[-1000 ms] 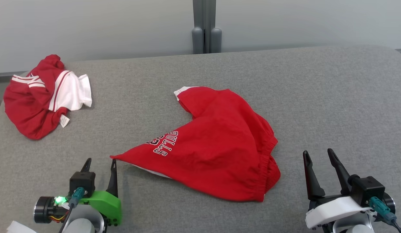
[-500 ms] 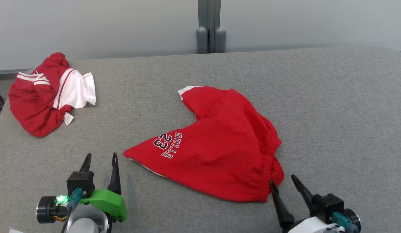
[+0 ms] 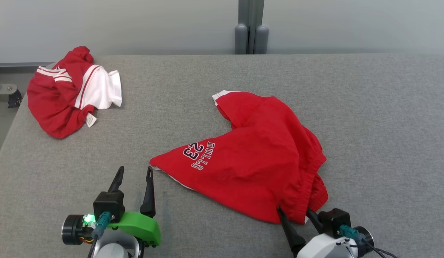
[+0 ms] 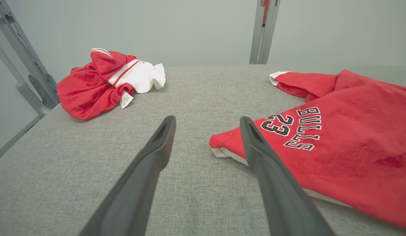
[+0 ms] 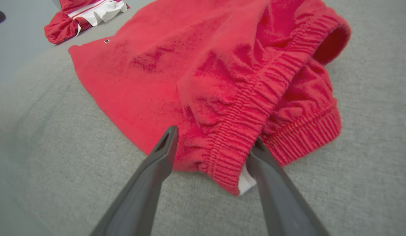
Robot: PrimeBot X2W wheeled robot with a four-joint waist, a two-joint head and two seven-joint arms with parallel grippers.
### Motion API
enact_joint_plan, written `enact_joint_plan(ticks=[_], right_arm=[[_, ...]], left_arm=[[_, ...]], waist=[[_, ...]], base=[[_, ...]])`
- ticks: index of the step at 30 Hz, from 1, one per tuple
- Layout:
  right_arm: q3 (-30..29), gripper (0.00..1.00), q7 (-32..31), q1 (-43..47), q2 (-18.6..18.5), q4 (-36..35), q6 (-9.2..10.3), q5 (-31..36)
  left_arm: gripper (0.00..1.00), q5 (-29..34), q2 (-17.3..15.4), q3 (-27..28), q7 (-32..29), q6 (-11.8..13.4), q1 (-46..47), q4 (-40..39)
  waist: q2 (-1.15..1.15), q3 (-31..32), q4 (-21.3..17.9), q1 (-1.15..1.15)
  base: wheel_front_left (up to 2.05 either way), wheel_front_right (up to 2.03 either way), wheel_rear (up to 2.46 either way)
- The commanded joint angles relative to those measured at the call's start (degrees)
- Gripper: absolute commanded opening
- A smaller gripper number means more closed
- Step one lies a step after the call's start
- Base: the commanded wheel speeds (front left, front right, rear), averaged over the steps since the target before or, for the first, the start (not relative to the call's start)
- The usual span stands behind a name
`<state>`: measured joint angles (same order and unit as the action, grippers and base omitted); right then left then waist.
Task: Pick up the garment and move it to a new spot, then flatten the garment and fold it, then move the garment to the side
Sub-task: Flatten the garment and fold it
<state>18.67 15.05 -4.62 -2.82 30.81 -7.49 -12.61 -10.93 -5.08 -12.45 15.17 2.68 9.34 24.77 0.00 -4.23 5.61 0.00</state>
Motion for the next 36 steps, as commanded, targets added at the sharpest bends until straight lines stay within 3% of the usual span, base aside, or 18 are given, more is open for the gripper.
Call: enact_joint_plan(ticks=[1, 2, 8, 14, 24, 34, 35, 36], right_arm=[[0.1, 0.17, 0.2, -1.2, -0.1, -1.2, 0.0, -0.8], [0.1, 0.0, 0.2, -1.4, -0.3, -2.2, 0.0, -1.2], [0.0, 0.0, 0.2, -2.2, -1.4, -9.9, 0.0, -2.6], [-1.2, 0.0, -0.5, -6.3, -2.2, -11.4, 0.0, -5.0], [-10.0, 0.0, -4.5, -17.4, -2.7, -1.4, 0.0, -7.0], [-11.6, 0.0, -3.2, -23.3, -6.0, 8.0, 0.0, -9.2], [-11.4, 0.05, -3.1, -23.4, -6.0, 8.4, 0.0, -9.6], [-11.0, 0.26, -2.8, -23.4, -6.3, 9.0, 0.0, -10.0]], left_arm=[[1.0, 0.3, 0.0, 0.6, 0.0, -0.1, -0.9, -0.3], [1.0, 0.4, 0.0, 0.8, 0.0, -0.2, -1.0, -0.4], [1.0, 0.8, 0.5, 2.1, 0.0, -0.2, -1.7, -0.9], [1.0, 1.2, 1.1, 2.8, 0.0, -0.6, -1.8, -1.9], [1.0, 1.7, 1.8, 2.3, 0.0, -1.4, 0.0, -3.0], [1.0, 1.0, 2.2, 1.1, 0.0, -1.6, 1.2, -4.1], [1.0, 0.7, 2.2, 0.8, 0.0, -1.5, 1.2, -4.2], [1.0, 0.3, 2.2, 0.4, 0.0, -1.5, 1.2, -4.3]], waist=[[0.0, -0.2, 0.5, 0.0], [0.0, -0.2, 0.6, 0.0], [0.0, 0.0, 0.8, 0.0], [0.0, 0.0, 1.4, 0.0], [0.0, -2.2, 3.9, 0.0], [0.0, -4.4, 4.5, 0.0], [0.0, -4.4, 4.2, 0.0], [0.0, -4.3, 3.9, 0.0]], base=[[0.0, 0.0, 0.0], [0.0, 0.0, 0.0], [0.0, 0.0, 0.0], [0.0, 0.0, 0.0], [0.0, 0.0, 0.0], [0.0, 0.0, 0.0], [0.0, 0.0, 0.0], [0.0, 0.0, 0.0]])
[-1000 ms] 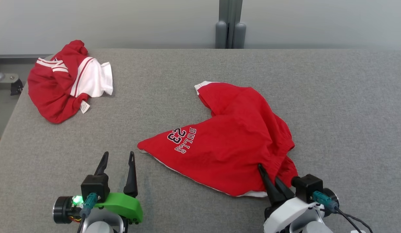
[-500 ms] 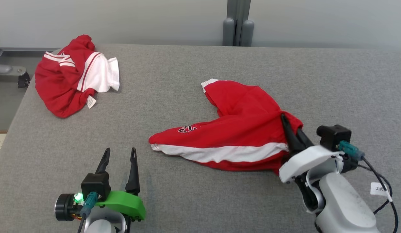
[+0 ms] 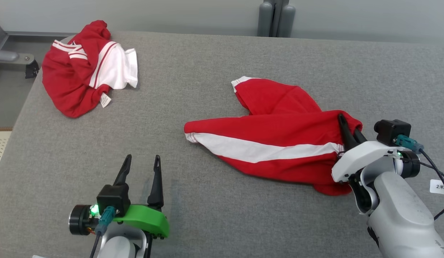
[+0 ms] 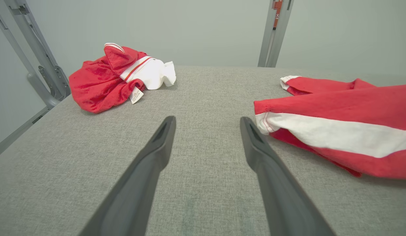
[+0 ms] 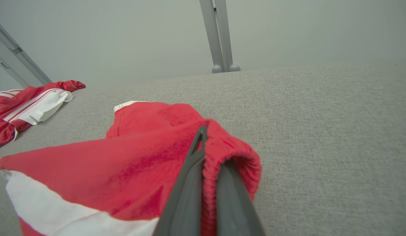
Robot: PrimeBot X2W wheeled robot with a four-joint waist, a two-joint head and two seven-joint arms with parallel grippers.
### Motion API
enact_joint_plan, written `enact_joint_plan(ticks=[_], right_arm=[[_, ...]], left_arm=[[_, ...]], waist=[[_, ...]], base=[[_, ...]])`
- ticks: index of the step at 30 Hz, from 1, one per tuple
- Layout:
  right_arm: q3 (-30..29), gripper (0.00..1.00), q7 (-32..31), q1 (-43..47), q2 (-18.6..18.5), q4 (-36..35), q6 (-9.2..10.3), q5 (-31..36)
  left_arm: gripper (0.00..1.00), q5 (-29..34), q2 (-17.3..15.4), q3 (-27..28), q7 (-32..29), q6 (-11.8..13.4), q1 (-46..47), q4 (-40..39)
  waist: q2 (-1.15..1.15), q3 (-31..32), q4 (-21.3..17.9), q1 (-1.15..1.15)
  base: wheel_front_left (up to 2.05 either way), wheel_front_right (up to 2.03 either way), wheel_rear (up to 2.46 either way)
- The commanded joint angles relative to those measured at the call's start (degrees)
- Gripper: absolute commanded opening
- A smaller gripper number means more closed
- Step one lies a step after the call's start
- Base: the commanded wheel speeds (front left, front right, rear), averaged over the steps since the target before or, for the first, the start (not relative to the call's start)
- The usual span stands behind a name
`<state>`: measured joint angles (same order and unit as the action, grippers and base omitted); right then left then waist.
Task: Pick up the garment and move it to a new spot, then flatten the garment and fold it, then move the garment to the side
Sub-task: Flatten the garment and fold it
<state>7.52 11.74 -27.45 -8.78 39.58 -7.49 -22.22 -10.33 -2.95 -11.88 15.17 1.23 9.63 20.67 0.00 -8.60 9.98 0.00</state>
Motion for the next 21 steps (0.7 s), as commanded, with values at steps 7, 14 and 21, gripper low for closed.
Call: enact_joint_plan(ticks=[7, 14, 21], right_arm=[[1.7, 1.0, 2.5, 2.6, -1.8, 0.8, 0.0, -2.5], [1.1, 1.0, 3.4, 8.3, -3.3, -4.4, 0.0, -3.9], [-2.8, 1.0, 3.5, 14.6, -2.7, -13.3, 0.0, -0.5]], left_arm=[[1.0, -2.1, 0.0, -2.7, 0.0, 0.4, 0.6, -0.5], [1.0, -2.7, 0.0, -3.2, 0.0, 0.7, 0.2, -1.0], [1.0, -3.1, 0.0, -2.5, 0.0, 1.0, -1.0, -2.2]], waist=[[0.0, 0.8, -2.5, 0.0], [0.0, 2.2, -4.6, 0.0], [0.0, 4.5, -6.4, 0.0]], base=[[0.0, 0.0, 0.0], [0.0, 0.0, 0.0], [0.0, 0.0, 0.0]])
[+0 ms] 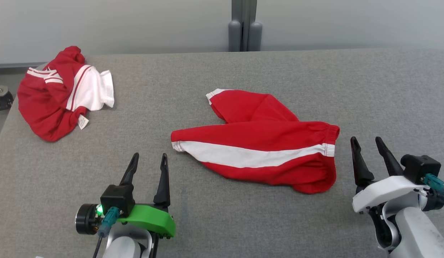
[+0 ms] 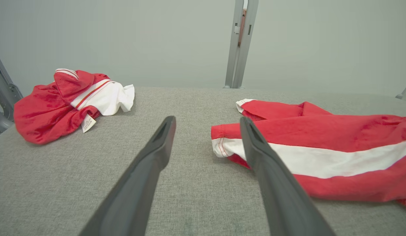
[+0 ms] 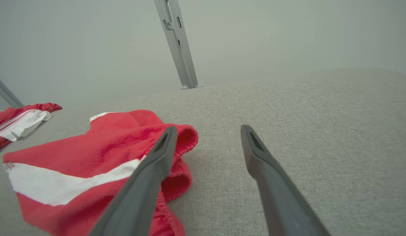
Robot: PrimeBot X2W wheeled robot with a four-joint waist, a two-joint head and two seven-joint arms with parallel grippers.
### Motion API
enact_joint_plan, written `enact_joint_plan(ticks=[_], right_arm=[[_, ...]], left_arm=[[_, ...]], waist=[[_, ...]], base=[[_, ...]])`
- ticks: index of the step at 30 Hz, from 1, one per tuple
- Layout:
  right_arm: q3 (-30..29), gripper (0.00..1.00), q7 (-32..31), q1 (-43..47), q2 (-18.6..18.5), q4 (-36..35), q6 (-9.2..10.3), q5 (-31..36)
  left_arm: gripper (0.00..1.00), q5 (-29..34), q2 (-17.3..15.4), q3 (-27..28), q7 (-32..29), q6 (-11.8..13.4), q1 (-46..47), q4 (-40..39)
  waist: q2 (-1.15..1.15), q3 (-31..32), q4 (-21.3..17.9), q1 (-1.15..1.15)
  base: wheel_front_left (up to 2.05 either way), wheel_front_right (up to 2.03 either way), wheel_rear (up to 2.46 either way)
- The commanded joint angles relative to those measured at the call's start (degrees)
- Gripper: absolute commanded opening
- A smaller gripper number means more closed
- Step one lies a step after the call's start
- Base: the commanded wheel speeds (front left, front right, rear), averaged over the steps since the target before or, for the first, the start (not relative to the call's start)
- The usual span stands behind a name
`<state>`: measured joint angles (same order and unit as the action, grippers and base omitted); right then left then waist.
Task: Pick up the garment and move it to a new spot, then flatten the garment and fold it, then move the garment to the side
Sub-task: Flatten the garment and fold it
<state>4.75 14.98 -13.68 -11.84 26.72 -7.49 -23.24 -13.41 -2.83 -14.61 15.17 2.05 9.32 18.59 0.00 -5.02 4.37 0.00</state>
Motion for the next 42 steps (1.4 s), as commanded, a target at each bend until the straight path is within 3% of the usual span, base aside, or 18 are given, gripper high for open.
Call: enact_joint_plan(ticks=[1, 10, 18, 32, 42], right_arm=[[-0.6, 1.0, 0.2, 1.6, 0.9, -1.8, 0.0, 1.2], [-5.1, 1.0, 0.2, 9.1, 6.5, -13.0, 0.0, 9.7], [-5.3, 1.0, 0.2, 12.4, 8.6, -16.2, 0.0, 13.0], [-3.8, 1.0, 0.2, 13.0, 8.9, -15.6, 0.0, 13.3], [-5.2, 1.0, -2.8, 9.0, 8.9, -10.0, 0.0, 17.1]], left_arm=[[1.0, -0.1, -0.1, 0.3, 0.0, 0.3, -1.0, -0.3], [1.0, -0.7, -0.1, 0.5, 0.0, 0.9, -3.7, -0.9], [1.0, -1.3, -0.1, 0.8, 0.0, 1.3, -5.2, -0.9], [1.0, -1.1, -0.1, 0.9, 0.0, 1.5, -5.2, -0.6], [1.0, -1.1, -0.1, 0.2, 0.0, 1.5, -3.9, -0.5]], waist=[[0.0, 1.3, -0.9, 0.0], [0.0, 4.7, -1.7, 0.0], [0.0, 5.8, -1.6, 0.0], [0.0, 5.8, -1.6, 0.0], [0.0, 3.9, 0.2, 0.0]], base=[[0.0, 0.0, 0.0], [0.0, 0.0, 0.0], [0.0, 0.0, 0.0], [0.0, 0.0, 0.0], [0.0, 0.0, 0.0]])
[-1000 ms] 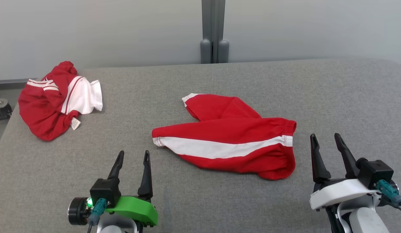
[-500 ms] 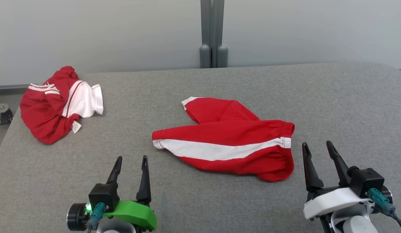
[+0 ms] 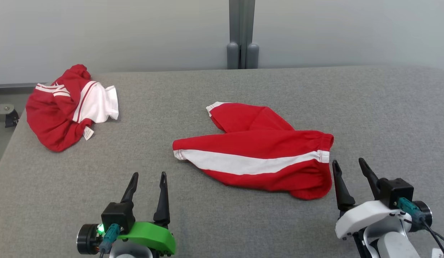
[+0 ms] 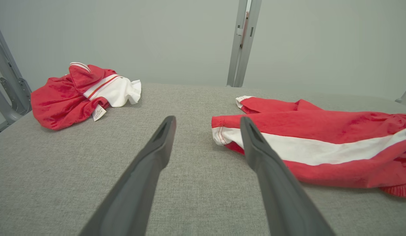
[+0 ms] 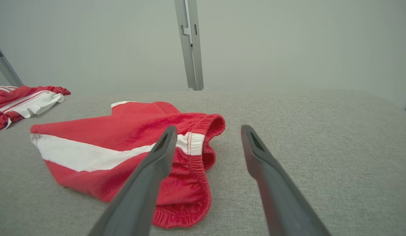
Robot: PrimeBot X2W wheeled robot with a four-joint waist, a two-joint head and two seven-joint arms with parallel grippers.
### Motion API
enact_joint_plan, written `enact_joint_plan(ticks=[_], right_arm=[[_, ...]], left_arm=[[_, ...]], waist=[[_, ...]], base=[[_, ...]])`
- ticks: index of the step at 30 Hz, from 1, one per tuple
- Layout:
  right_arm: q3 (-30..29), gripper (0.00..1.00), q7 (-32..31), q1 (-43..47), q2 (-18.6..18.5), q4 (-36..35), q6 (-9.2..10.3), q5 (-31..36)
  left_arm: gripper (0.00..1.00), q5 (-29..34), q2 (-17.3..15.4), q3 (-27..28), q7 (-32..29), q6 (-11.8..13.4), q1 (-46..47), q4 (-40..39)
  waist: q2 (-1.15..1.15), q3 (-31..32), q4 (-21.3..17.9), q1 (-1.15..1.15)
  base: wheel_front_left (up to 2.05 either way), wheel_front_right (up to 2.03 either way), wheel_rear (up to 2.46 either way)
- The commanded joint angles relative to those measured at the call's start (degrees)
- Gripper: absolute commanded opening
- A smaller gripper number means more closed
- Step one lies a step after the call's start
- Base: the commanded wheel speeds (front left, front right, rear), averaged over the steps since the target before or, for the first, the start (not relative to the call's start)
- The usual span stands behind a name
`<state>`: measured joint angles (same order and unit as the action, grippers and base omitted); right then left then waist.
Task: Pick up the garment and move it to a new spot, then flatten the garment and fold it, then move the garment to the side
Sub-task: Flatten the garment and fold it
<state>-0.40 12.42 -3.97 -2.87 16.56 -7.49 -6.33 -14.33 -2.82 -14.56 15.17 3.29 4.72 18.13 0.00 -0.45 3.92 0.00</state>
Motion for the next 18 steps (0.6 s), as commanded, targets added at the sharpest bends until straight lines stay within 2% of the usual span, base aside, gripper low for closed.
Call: enact_joint_plan(ticks=[1, 9, 18], right_arm=[[-0.2, 1.0, -1.1, -1.5, 0.0, 1.1, 0.0, 0.2], [0.6, 1.0, -5.2, -6.1, -0.6, 9.2, 0.0, -2.7], [3.6, 1.0, -3.1, -9.6, -1.3, 14.3, 0.0, -6.7]], left_arm=[[1.0, -0.2, -0.1, 0.1, 0.0, 0.3, 1.0, 0.0], [1.0, -0.2, -0.1, 0.1, 0.0, 0.4, 2.1, -0.3], [1.0, 0.3, -0.1, 0.7, 0.0, 0.5, 2.2, -0.4]], waist=[[0.0, -1.0, 1.0, 0.0], [0.0, -2.9, 3.7, 0.0], [0.0, -3.6, 4.8, 0.0]], base=[[0.0, 0.0, 0.0], [0.0, 0.0, 0.0], [0.0, 0.0, 0.0]])
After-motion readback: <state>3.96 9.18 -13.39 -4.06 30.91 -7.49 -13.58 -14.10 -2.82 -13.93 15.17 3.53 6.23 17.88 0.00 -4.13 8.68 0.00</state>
